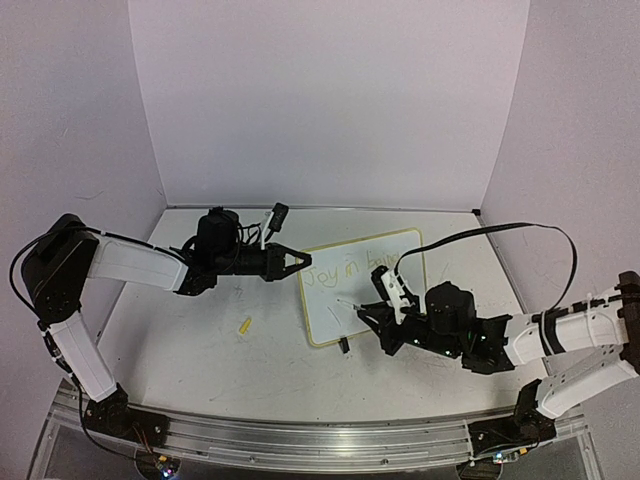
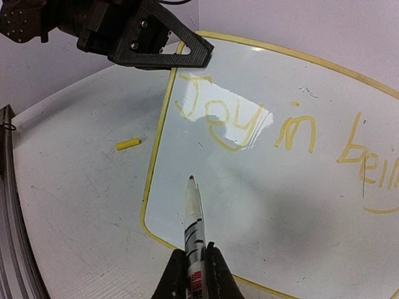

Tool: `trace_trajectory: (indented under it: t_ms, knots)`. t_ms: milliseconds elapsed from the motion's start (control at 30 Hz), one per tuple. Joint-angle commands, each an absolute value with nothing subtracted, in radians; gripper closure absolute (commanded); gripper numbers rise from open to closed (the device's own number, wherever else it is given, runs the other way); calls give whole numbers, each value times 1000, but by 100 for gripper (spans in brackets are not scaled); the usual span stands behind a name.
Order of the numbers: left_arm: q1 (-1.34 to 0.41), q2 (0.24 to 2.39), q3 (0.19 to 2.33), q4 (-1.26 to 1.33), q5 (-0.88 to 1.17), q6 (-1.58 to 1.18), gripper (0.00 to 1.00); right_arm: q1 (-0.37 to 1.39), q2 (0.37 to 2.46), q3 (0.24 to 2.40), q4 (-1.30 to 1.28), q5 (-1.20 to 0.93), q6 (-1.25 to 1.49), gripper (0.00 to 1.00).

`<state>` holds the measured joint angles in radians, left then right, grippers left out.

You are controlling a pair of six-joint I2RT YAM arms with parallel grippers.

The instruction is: Write a sentence on the whiteboard

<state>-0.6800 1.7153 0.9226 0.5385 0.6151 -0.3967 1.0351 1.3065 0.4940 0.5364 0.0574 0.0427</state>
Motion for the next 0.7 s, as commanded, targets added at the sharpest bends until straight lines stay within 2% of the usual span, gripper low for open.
trace_trajectory:
  t_ms: [0,667]
  knots:
    - [-672,1722,917,462,505,-357,100,1042,1292,481,610,84,58,100]
    - [-673,1718,921,451,491,-362,100,1042,1305,471,636,94,62,100]
